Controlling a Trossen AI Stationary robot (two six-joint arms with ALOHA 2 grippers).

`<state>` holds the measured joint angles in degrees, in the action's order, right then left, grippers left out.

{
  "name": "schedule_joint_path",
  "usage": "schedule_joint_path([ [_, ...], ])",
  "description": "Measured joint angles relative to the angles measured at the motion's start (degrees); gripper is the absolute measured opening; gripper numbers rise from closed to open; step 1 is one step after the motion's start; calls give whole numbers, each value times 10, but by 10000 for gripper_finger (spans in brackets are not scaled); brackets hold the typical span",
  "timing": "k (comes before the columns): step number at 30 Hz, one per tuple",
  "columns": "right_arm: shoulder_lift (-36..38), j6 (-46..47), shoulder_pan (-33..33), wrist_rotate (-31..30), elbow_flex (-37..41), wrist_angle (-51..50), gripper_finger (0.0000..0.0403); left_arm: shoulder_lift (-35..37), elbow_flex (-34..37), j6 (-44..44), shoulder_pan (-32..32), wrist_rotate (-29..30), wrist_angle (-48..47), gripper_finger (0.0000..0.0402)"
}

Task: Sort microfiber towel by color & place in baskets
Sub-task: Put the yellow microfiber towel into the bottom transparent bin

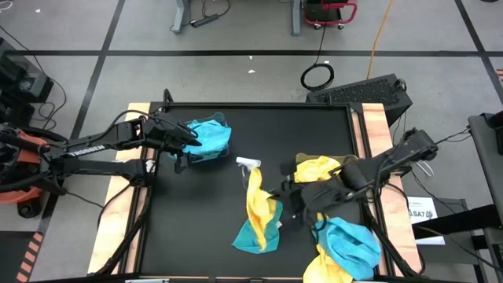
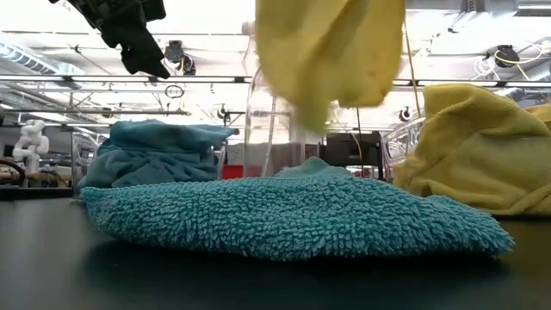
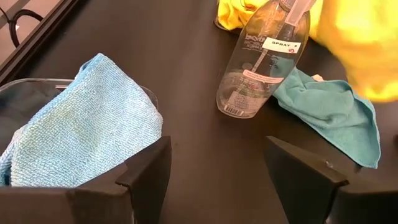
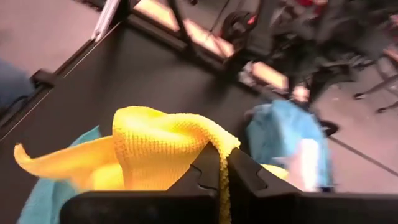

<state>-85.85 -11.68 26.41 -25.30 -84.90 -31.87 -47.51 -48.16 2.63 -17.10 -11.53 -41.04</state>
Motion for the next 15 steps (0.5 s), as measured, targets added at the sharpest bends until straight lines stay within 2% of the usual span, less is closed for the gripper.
schedule_joint_path([
  [6,43,-14,0,-33,0,-5,0,0,0,0,0,0,0,261],
  [15,115,31,-1,-79,0,-115,0,0,0,0,0,0,0,261],
])
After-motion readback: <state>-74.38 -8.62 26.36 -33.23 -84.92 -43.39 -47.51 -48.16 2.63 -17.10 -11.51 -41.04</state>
